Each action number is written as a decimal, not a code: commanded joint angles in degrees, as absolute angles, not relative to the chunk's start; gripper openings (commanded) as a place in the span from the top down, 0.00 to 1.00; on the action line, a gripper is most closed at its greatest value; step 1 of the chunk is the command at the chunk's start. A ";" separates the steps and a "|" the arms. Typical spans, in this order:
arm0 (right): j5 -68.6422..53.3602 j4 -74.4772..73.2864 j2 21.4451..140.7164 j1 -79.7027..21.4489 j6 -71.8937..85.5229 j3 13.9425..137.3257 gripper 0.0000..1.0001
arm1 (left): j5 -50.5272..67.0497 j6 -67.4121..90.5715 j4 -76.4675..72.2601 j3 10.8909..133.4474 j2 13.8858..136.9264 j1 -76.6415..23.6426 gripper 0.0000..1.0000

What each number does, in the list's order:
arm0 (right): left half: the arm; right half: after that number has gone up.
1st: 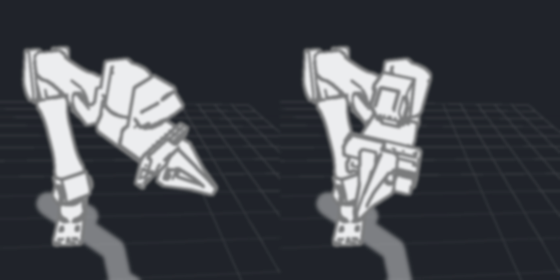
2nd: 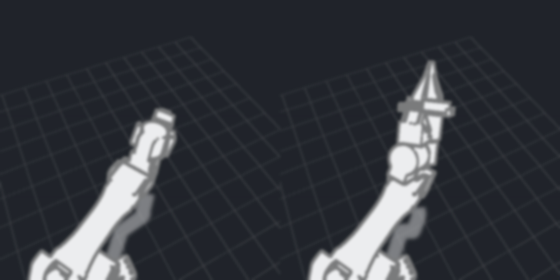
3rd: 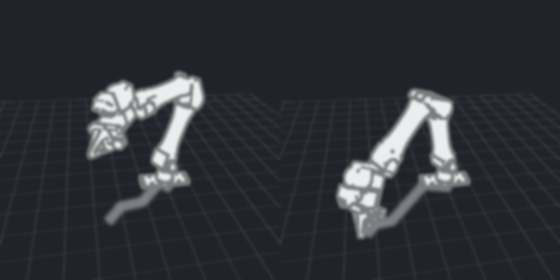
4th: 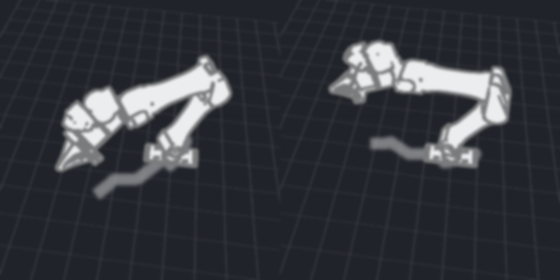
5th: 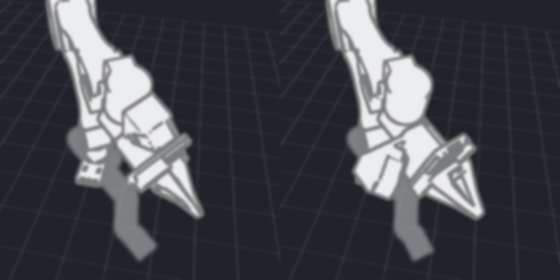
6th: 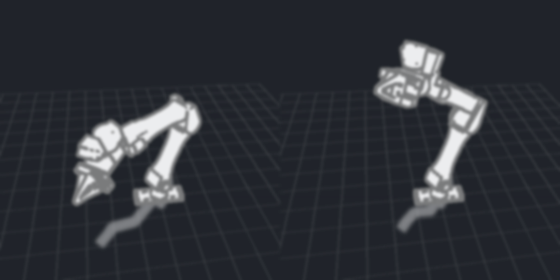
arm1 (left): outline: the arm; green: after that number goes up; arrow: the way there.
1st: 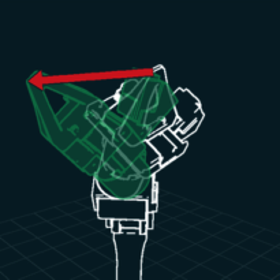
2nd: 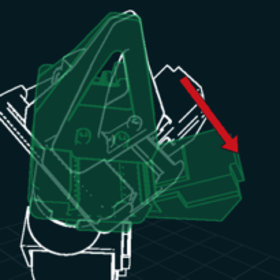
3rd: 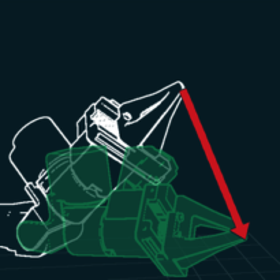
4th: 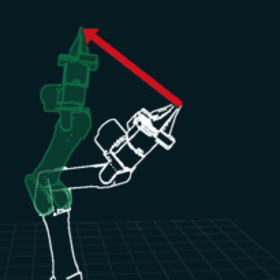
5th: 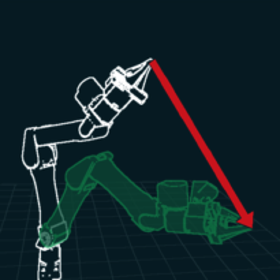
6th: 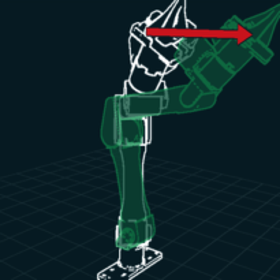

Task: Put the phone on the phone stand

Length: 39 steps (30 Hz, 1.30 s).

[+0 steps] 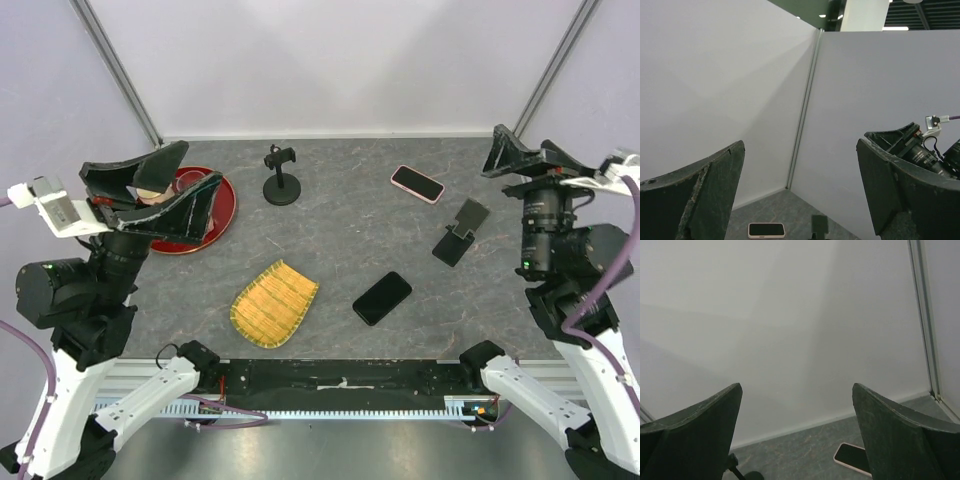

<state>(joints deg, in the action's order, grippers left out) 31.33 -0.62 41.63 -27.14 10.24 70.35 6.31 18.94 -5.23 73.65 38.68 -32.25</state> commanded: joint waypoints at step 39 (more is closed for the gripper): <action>33.68 -30.32 68.64 -7.04 30.06 59.42 0.02 | 26.98 12.74 18.98 65.05 58.36 -32.08 0.12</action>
